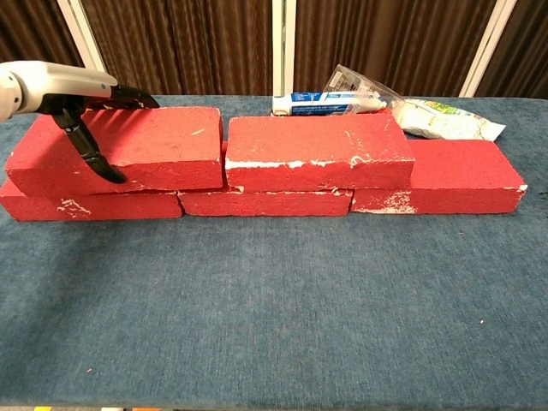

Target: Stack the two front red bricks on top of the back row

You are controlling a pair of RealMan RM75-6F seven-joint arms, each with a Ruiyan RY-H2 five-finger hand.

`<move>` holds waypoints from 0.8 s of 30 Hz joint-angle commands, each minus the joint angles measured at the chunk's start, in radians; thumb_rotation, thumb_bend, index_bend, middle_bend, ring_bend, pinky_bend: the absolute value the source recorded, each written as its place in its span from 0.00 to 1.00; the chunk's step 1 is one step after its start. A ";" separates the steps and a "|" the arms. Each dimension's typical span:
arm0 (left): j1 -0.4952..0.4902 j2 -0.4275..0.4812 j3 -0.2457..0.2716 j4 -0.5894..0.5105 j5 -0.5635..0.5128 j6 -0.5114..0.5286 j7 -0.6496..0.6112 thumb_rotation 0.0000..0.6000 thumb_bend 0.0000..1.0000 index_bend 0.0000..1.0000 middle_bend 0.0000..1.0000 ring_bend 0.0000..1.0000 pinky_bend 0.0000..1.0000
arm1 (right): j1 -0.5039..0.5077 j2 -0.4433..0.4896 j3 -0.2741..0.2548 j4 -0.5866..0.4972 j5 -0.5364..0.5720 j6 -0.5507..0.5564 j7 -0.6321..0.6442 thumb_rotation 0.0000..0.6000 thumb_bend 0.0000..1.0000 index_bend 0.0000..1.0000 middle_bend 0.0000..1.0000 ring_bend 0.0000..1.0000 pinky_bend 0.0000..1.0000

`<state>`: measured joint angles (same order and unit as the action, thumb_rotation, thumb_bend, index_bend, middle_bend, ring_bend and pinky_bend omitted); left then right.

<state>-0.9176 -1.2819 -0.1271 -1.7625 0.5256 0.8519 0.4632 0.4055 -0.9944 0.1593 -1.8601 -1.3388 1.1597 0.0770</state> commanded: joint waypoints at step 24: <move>-0.010 -0.011 0.030 0.112 0.100 -0.093 -0.114 1.00 0.19 0.00 0.12 0.06 0.11 | 0.002 -0.002 0.002 -0.002 0.009 -0.009 -0.012 1.00 0.00 0.00 0.00 0.00 0.00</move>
<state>-0.9264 -1.2901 -0.0976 -1.6548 0.6233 0.7624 0.3532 0.4078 -0.9964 0.1618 -1.8621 -1.3294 1.1503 0.0648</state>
